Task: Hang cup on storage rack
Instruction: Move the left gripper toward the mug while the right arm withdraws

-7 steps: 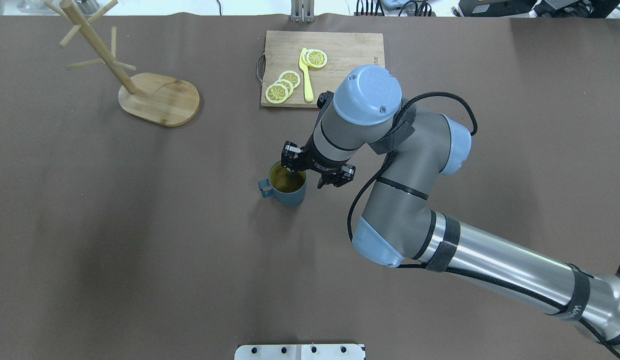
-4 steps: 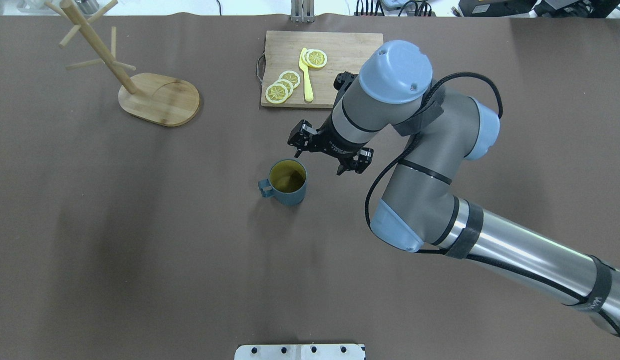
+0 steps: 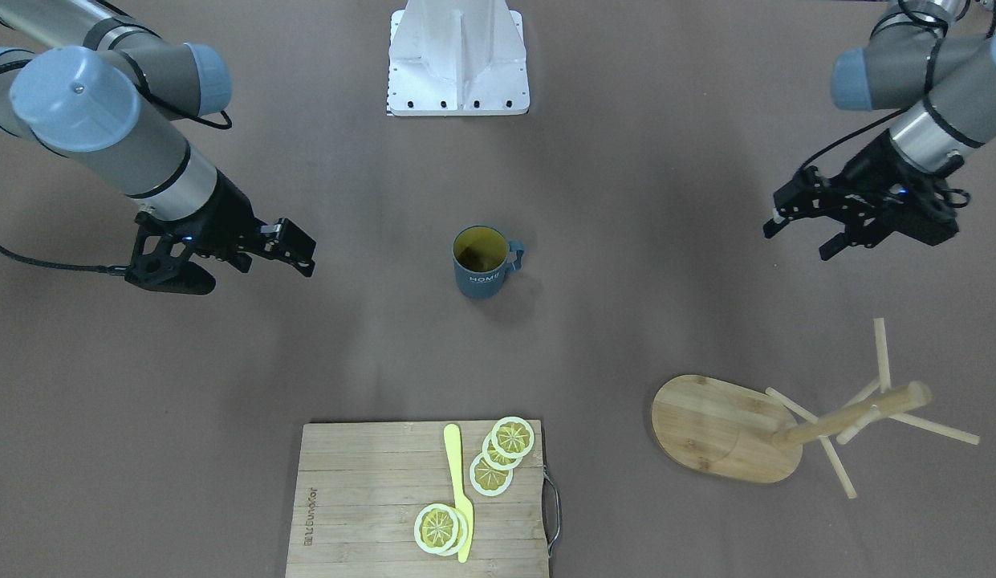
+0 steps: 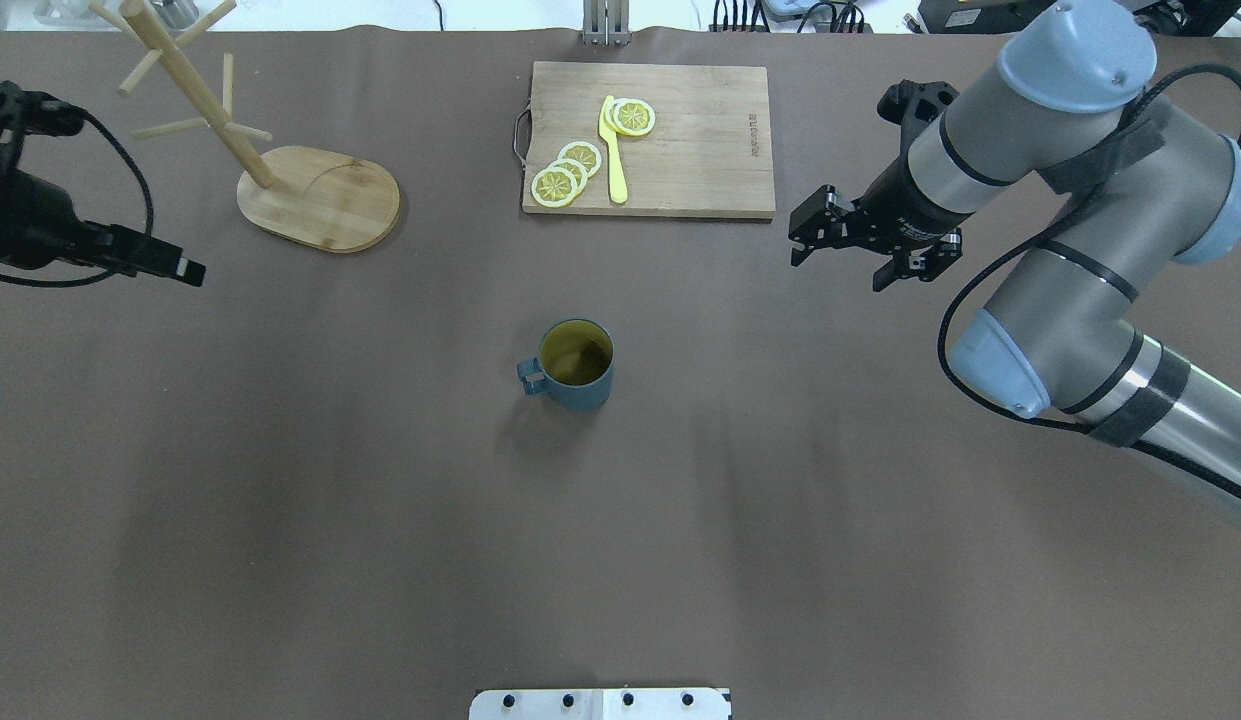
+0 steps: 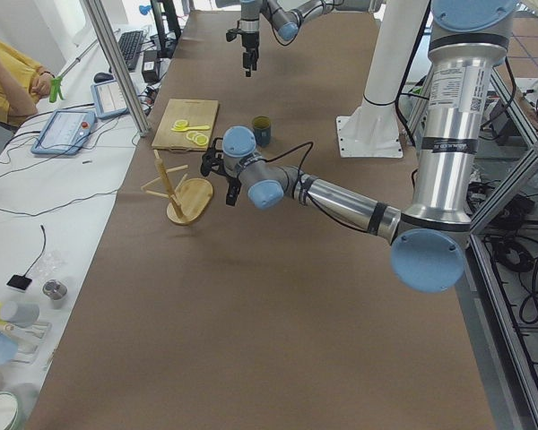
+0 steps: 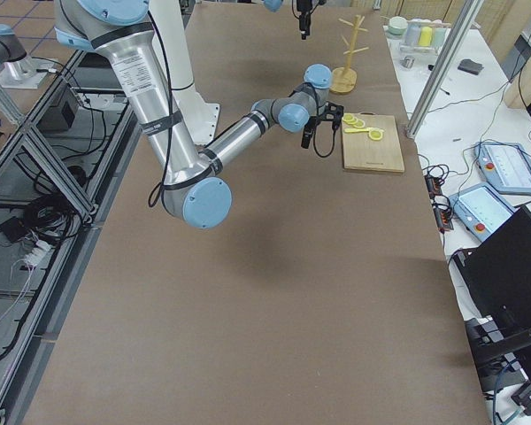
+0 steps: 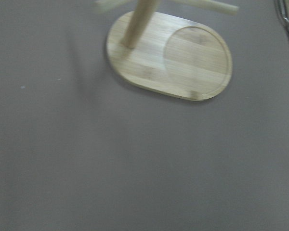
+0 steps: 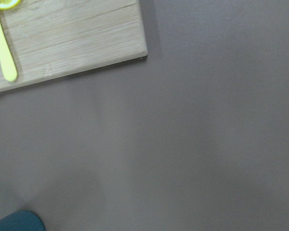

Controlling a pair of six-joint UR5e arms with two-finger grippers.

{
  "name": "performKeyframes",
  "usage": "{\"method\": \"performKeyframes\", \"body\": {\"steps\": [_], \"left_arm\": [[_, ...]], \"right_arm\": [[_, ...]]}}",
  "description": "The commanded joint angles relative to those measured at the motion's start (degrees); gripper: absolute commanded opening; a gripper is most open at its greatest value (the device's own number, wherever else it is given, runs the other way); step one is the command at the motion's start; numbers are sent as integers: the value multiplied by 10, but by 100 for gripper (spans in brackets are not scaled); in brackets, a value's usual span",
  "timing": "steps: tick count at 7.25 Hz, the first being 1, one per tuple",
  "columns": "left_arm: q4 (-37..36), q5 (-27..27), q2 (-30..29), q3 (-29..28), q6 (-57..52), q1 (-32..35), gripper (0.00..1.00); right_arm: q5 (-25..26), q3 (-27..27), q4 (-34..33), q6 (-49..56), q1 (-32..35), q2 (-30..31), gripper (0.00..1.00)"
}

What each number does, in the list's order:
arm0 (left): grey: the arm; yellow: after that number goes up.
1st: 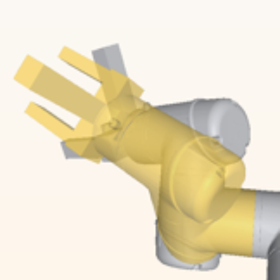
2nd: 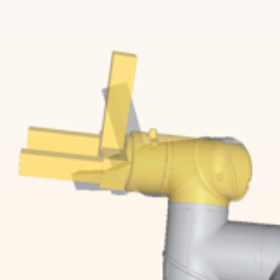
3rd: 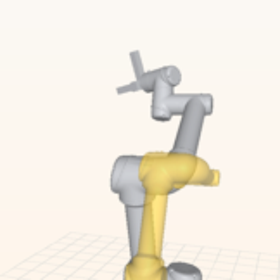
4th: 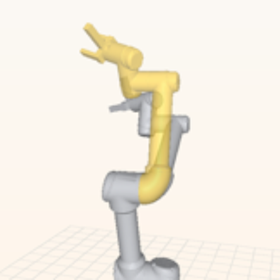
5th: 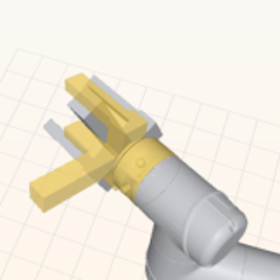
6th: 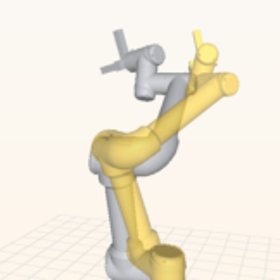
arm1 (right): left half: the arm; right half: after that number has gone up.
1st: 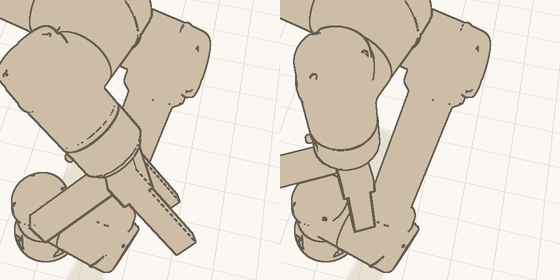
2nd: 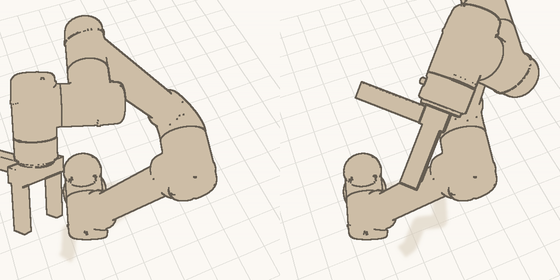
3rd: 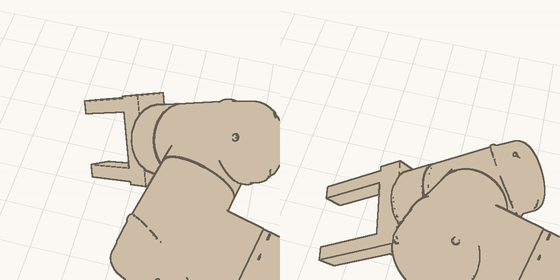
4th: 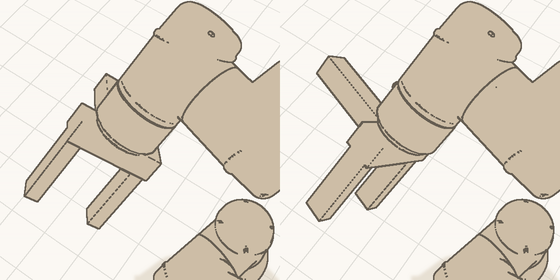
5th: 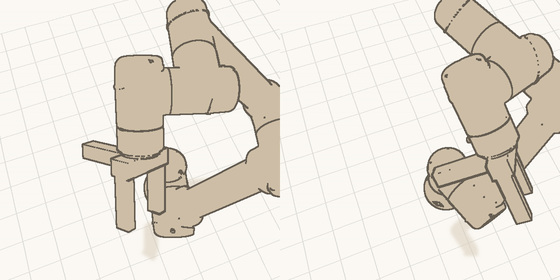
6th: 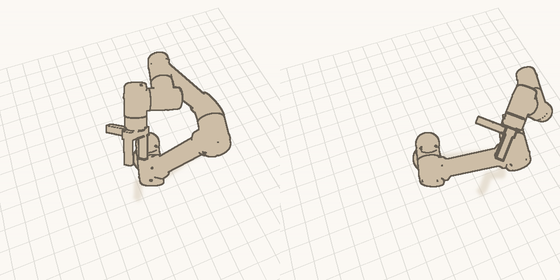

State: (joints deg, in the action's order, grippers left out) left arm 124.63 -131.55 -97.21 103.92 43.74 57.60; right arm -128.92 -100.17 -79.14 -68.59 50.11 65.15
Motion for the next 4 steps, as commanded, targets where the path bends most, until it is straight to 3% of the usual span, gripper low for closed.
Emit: {"method": "performKeyframes", "body": {"steps": [1,4], "left_arm": [[37,102,-15,32,4,-93,98],[39,150,-86,5,5,-157,98]], "right_arm": [[-3,17,1,47,27,17,100],[-37,37,3,131,82,58,100]]}}
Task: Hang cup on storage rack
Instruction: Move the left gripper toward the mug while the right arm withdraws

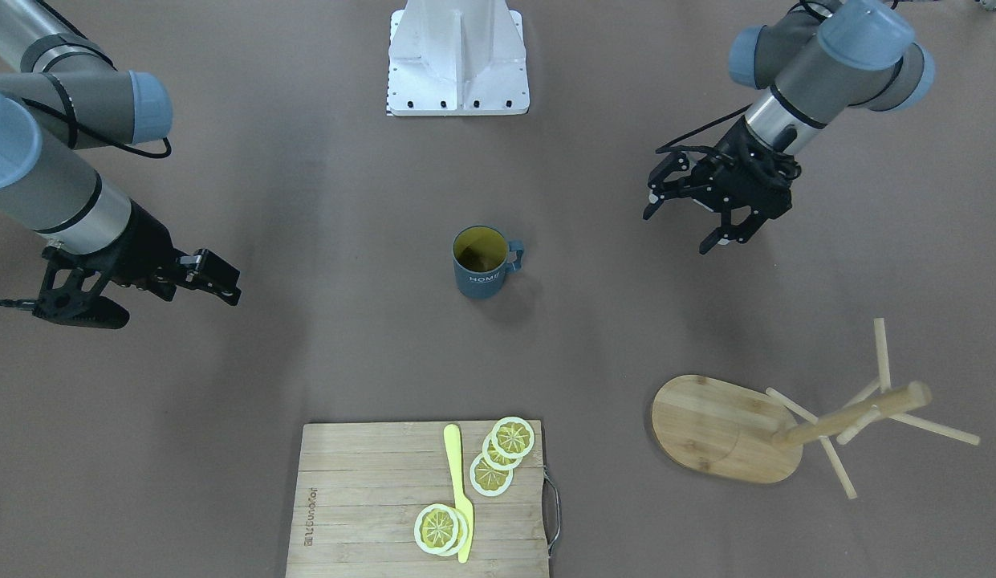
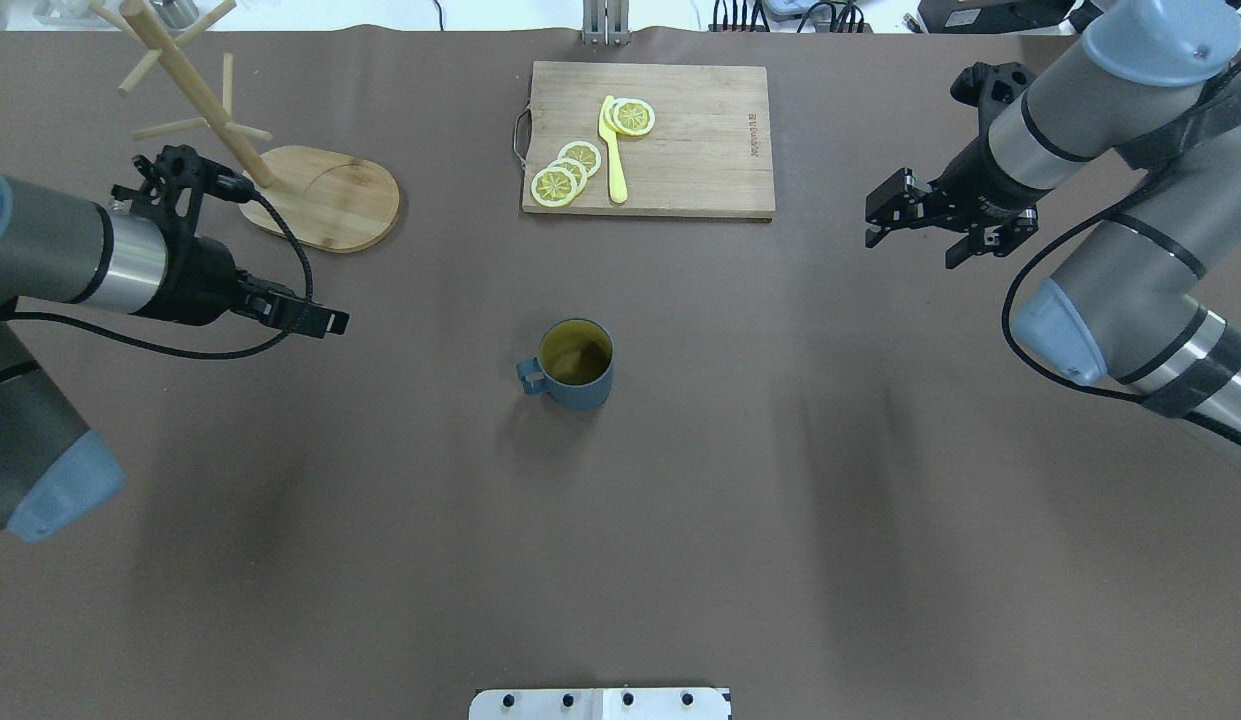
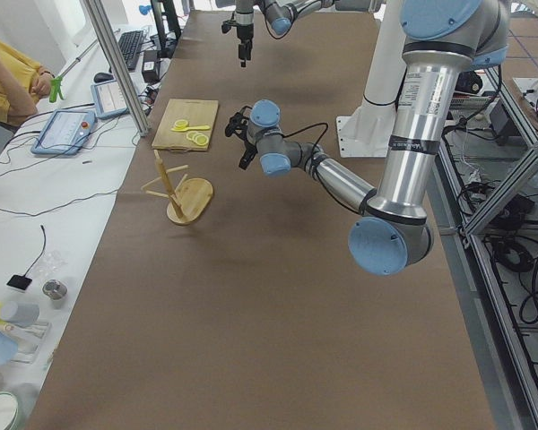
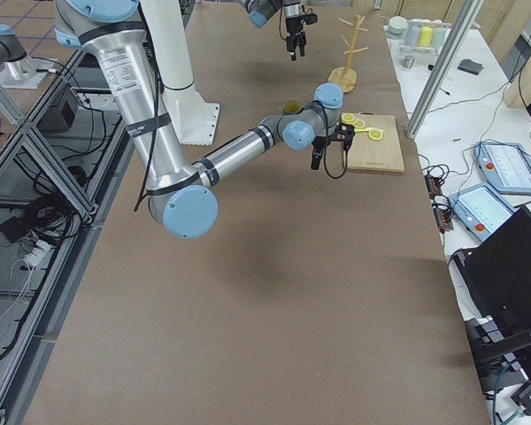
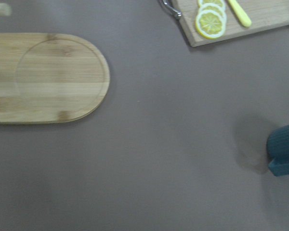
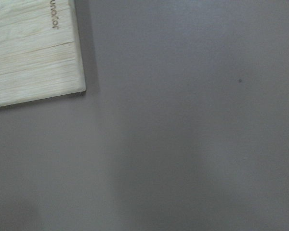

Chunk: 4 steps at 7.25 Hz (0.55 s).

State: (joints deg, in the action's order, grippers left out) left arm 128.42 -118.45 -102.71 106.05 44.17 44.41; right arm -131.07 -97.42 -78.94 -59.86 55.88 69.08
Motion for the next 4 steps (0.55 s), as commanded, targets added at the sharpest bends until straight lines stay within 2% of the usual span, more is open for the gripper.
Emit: {"method": "performKeyframes", "body": {"steps": [1,2,4], "left_arm": [[1,23,-55,-35,-4,-33,98],[20,22,-61,-50,-30,-38,98],[116,21,-87,-121,-150,-45,98]], "right_arm": [[-31,21,1,75,45,25,100],[-36,34,2,88,50,26,100],[-37,50,2,127,69,36,100]]}}
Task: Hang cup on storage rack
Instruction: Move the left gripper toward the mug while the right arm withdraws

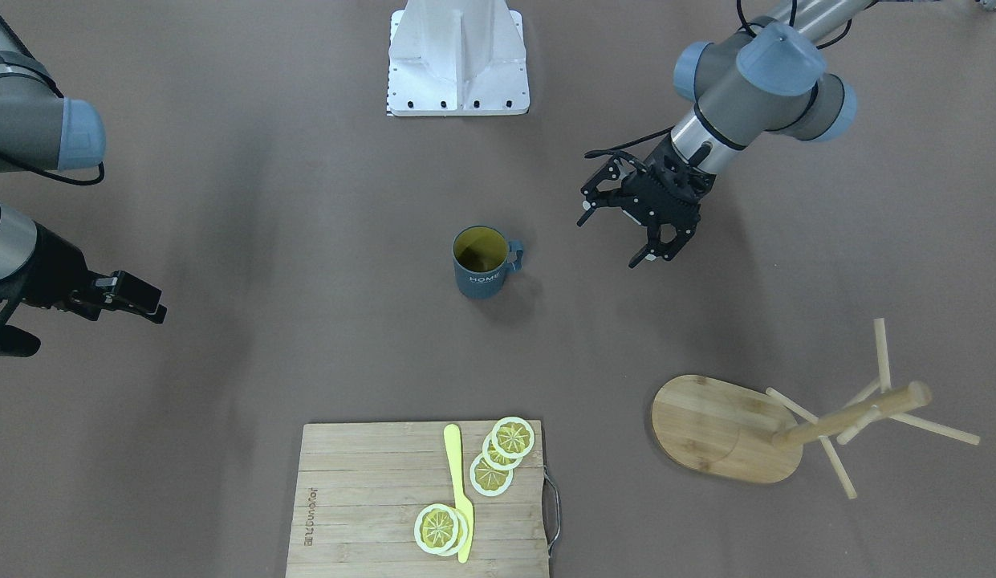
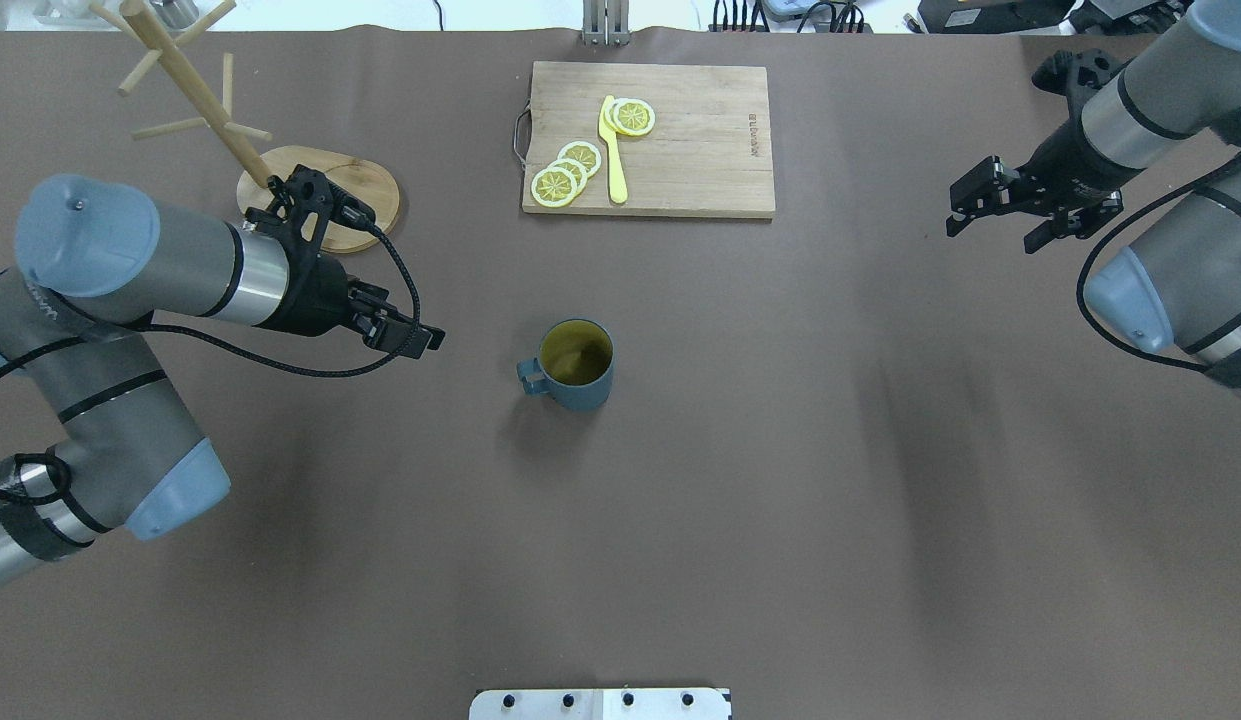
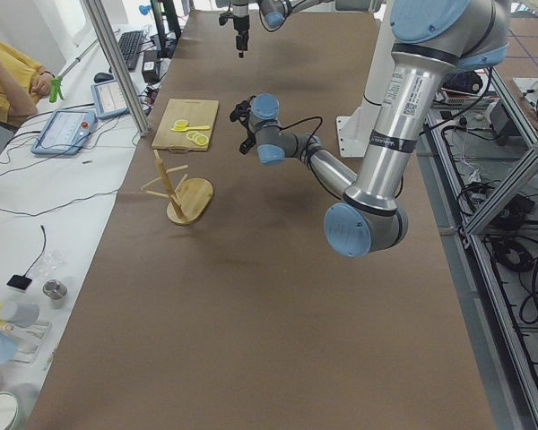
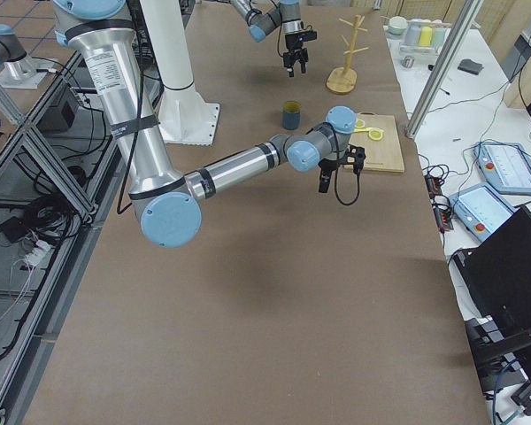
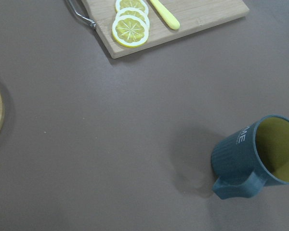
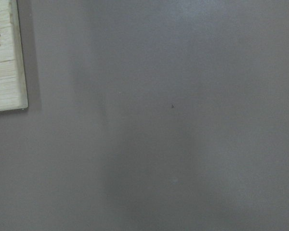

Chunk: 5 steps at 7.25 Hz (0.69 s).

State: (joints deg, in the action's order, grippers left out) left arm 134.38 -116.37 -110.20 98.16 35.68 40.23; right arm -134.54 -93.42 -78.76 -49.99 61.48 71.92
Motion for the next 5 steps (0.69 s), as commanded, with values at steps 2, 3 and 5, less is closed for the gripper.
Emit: {"method": "performKeyframes", "body": {"steps": [2,3,5], "left_arm": [[312,1,-19,-157,-86,-4,98],[383,1,-36,-207,-84,-5,98],[391,10,-41,-212,-85,-20,98]], "right_arm": [[-7,27,0,62,24,10,100],[-7,27,1,63,24,10,100],[-8,27,1,64,25,11,100]]}}
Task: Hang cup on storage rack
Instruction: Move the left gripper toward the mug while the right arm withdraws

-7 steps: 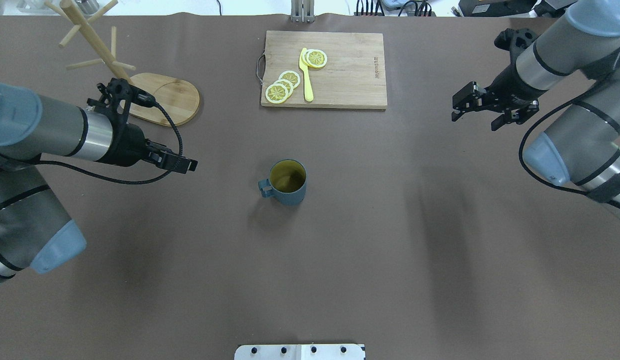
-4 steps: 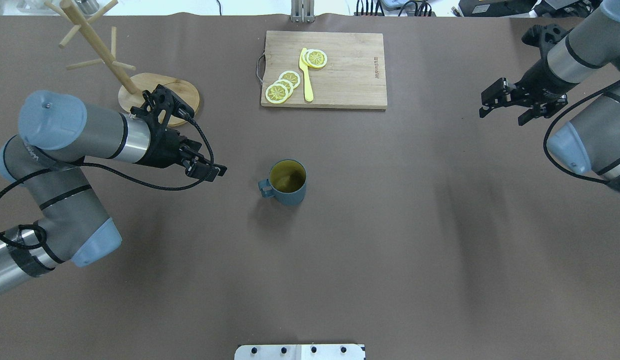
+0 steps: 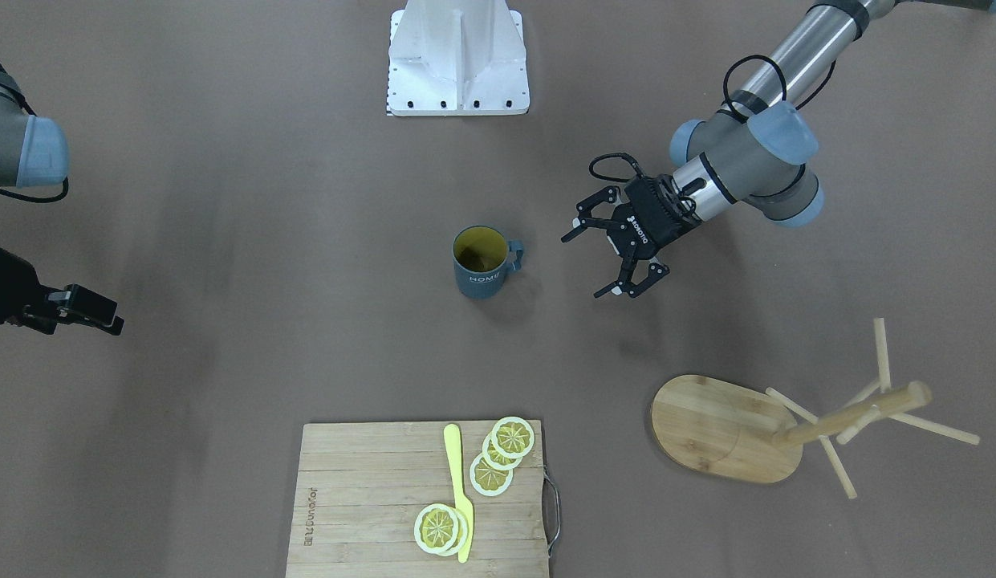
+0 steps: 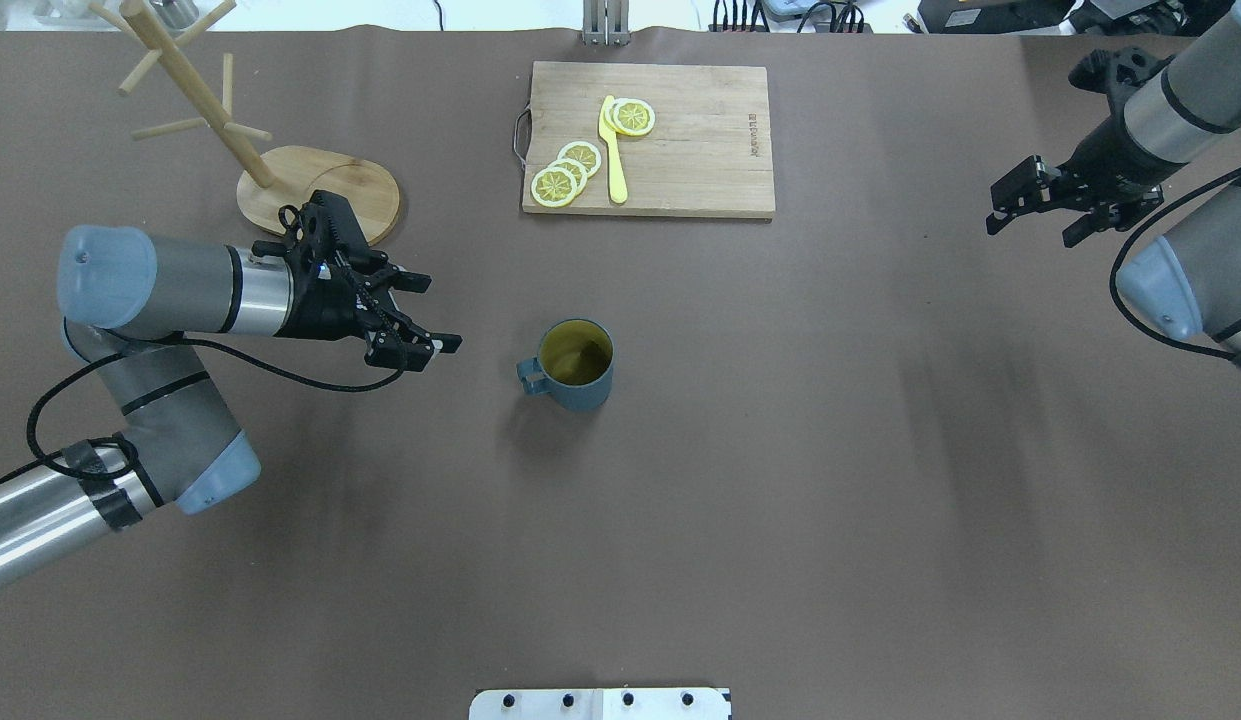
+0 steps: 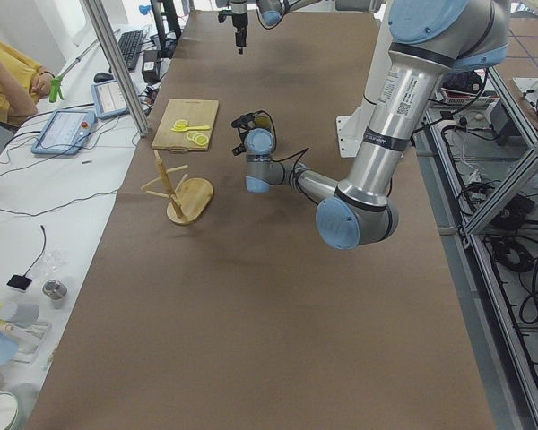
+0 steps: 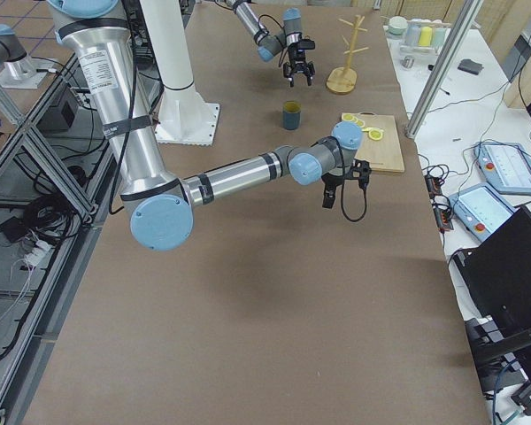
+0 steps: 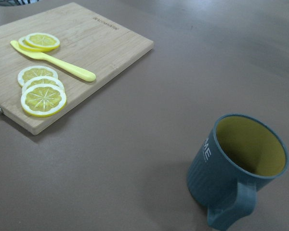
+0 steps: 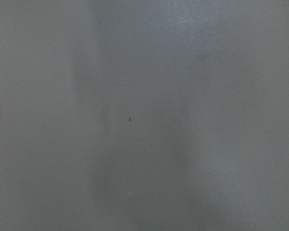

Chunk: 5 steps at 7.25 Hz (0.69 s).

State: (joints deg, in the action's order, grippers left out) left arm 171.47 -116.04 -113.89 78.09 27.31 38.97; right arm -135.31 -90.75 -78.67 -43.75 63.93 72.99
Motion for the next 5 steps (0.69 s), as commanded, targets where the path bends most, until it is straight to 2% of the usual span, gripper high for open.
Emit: {"method": "performKeyframes", "body": {"steps": [1,3,5], "left_arm": [[21,6,-13,-13,-8,-17,98],[53,19,-27,-29,-71,-29,98],[63,27,-27,-40,-81,-46,98]], "right_arm": [[0,0,0,3,3,0,100],[0,4,0,14,6,0,100],[0,14,1,15,5,0,100]]}}
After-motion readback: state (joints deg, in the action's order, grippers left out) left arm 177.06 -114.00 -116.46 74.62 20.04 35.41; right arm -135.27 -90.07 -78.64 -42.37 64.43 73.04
